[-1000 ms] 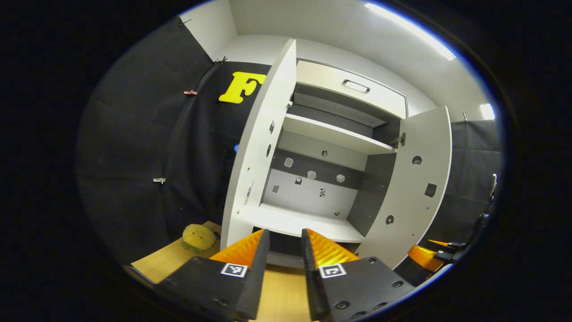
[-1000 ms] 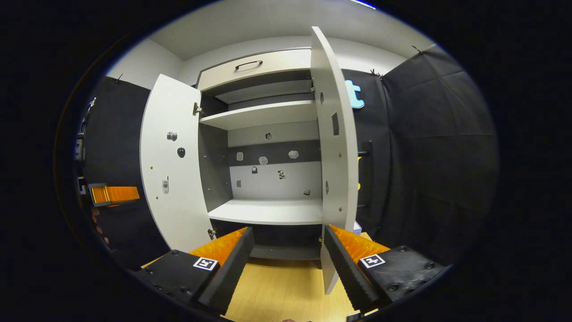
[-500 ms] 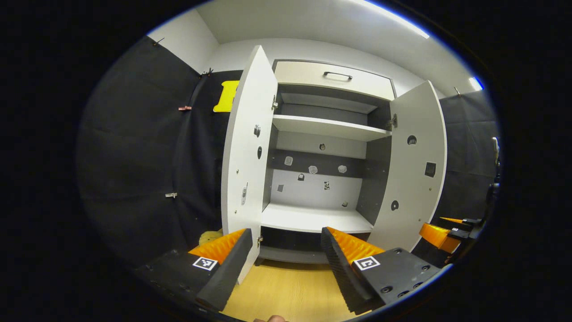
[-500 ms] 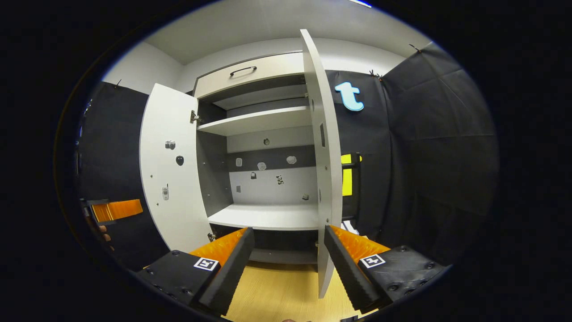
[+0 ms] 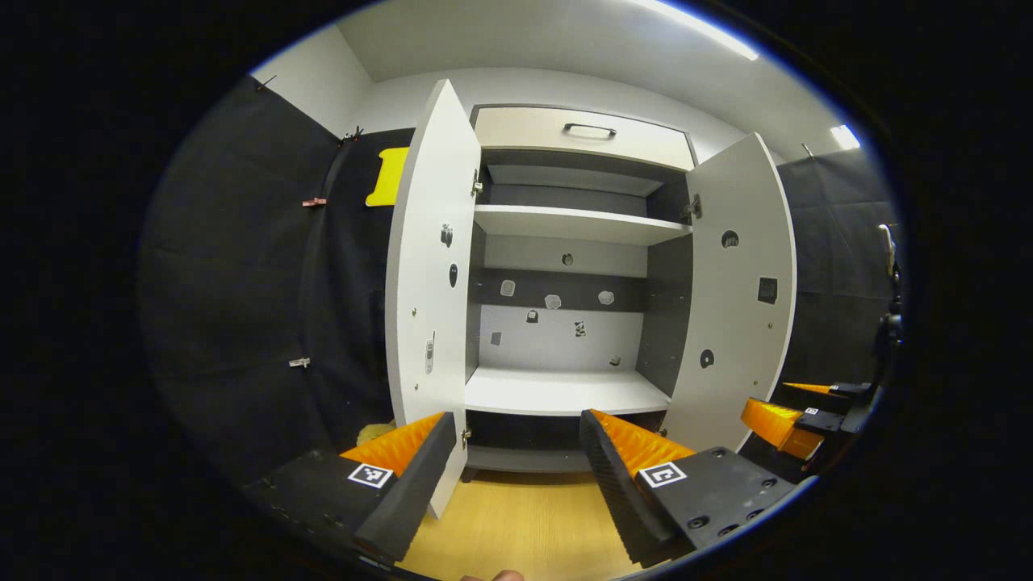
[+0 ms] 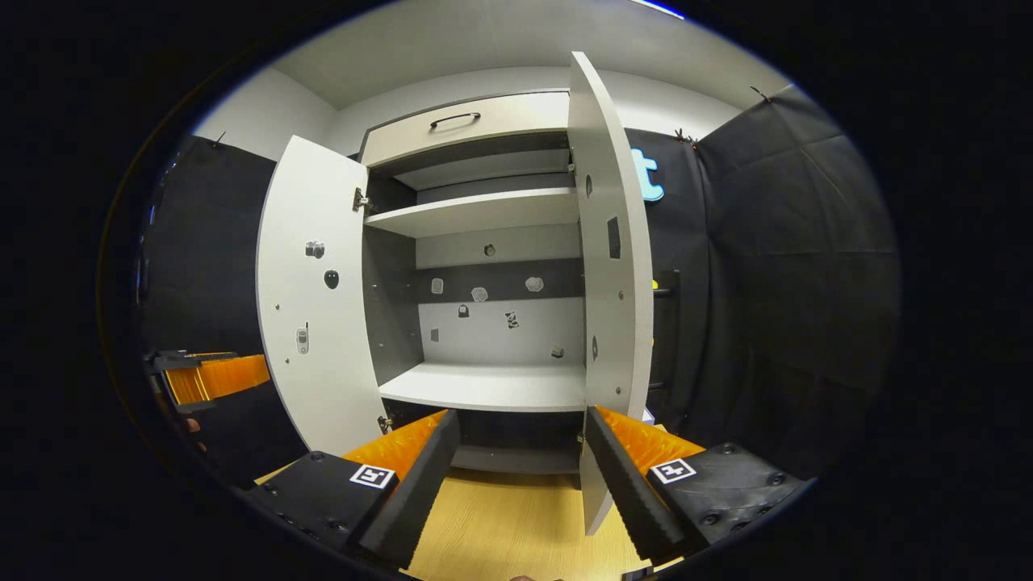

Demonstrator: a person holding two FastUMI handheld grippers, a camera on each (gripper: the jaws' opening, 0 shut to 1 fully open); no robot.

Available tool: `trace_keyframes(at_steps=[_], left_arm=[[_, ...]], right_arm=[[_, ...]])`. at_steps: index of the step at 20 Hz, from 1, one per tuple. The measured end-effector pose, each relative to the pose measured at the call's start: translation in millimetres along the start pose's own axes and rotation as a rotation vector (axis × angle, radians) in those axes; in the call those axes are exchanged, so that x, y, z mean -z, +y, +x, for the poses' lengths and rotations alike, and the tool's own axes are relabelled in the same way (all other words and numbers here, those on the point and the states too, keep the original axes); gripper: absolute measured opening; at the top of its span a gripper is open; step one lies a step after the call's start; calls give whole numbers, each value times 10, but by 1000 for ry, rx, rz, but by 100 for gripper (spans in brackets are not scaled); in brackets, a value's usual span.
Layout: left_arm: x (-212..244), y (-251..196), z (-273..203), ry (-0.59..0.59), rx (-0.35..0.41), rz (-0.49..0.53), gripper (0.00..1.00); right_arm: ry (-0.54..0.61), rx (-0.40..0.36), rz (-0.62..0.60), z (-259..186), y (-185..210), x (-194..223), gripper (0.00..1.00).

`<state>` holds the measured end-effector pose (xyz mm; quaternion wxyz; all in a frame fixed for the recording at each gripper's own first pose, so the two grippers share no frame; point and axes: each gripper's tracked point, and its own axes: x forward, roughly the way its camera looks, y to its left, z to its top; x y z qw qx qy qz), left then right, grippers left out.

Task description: Open the right door of the double-door shoe cabinet with the right hand, and open the left door with the left hand.

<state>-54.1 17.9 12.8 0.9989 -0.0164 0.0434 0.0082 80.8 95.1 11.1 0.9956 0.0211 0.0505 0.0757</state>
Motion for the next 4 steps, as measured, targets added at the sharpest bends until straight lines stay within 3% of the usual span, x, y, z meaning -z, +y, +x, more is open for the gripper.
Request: trace_keyframes(at_steps=[4], left_arm=[[32,63,-7,1,9,-21,95]], right_arm=[[-14,5,-3,17,78,-47,99]])
